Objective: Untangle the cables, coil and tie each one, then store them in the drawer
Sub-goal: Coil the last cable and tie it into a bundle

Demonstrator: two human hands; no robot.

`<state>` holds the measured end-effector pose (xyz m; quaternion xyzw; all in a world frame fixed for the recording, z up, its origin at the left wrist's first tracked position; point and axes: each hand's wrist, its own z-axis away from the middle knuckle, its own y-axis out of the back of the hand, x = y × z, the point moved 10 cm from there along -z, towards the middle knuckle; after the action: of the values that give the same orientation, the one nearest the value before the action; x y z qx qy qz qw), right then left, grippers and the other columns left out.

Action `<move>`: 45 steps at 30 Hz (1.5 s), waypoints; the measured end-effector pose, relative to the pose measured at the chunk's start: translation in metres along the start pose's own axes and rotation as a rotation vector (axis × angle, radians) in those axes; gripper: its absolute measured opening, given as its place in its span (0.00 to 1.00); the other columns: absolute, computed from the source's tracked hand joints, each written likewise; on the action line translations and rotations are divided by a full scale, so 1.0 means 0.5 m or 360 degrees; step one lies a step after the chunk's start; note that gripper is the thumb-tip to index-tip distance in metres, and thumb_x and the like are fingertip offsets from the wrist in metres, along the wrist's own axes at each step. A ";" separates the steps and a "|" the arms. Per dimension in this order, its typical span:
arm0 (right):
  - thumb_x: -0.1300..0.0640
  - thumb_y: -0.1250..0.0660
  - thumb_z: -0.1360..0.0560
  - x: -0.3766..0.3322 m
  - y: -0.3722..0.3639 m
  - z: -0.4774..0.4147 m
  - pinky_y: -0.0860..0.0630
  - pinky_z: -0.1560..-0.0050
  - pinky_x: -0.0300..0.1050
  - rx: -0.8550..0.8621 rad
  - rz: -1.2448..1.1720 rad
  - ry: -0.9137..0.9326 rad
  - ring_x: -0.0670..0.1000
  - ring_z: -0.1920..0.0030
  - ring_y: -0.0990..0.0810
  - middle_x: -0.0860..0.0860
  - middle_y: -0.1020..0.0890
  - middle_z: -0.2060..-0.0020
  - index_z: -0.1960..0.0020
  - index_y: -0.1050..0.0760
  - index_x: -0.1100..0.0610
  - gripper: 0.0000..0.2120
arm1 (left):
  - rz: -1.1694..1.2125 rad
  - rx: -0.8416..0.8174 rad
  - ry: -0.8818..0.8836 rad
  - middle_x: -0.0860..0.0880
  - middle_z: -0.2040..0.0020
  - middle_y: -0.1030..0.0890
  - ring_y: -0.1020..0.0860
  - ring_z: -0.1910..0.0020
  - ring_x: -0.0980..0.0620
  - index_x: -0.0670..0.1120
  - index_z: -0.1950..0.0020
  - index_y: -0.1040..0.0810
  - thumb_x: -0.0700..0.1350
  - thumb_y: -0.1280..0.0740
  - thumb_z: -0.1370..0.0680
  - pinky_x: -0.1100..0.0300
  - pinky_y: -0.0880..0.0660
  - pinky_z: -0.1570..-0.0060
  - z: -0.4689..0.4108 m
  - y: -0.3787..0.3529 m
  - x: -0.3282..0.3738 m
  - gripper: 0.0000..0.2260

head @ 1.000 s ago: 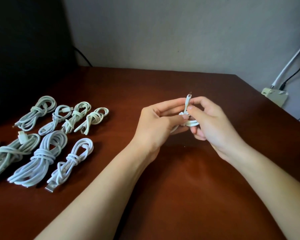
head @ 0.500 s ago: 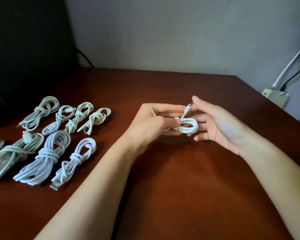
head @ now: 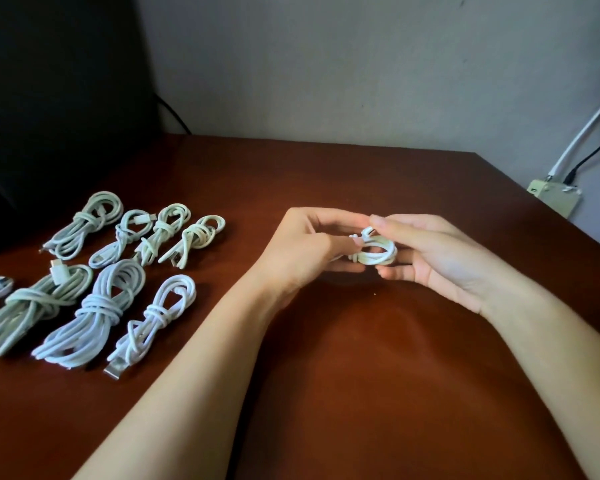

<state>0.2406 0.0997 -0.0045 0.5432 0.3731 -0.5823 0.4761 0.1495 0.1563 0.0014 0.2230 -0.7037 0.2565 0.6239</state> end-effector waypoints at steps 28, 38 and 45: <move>0.41 0.37 0.31 -0.009 -0.032 0.017 0.35 0.83 0.34 -0.0183 0.0162 0.0038 0.45 0.81 0.30 0.52 0.26 0.77 0.68 0.19 0.51 0.17 | -0.0237 -0.0327 0.0092 0.46 0.61 0.20 0.21 0.66 0.52 0.40 0.52 0.26 0.34 0.39 0.23 0.65 0.25 0.68 0.014 -0.035 -0.003 0.04; 0.42 0.36 0.32 0.004 -0.023 0.007 0.29 0.77 0.36 -0.0114 -0.0004 -0.0033 0.47 0.74 0.25 0.53 0.22 0.72 0.70 0.18 0.51 0.17 | -0.0278 -0.0323 0.0011 0.41 0.68 0.28 0.34 0.73 0.49 0.41 0.55 0.26 0.37 0.38 0.27 0.67 0.36 0.78 0.006 -0.039 -0.004 0.03; 0.50 0.35 0.31 0.002 -0.039 0.008 0.23 0.67 0.36 -0.0320 -0.0198 -0.0020 0.45 0.68 0.21 0.50 0.19 0.68 0.67 0.18 0.52 0.11 | -0.0180 -0.0388 0.0038 0.44 0.72 0.30 0.36 0.78 0.55 0.41 0.56 0.29 0.40 0.38 0.30 0.67 0.42 0.81 0.003 -0.041 -0.013 0.05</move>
<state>0.2209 0.1008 -0.0064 0.4648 0.4596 -0.5739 0.4934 0.1620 0.1394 -0.0033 0.1818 -0.7084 0.1361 0.6683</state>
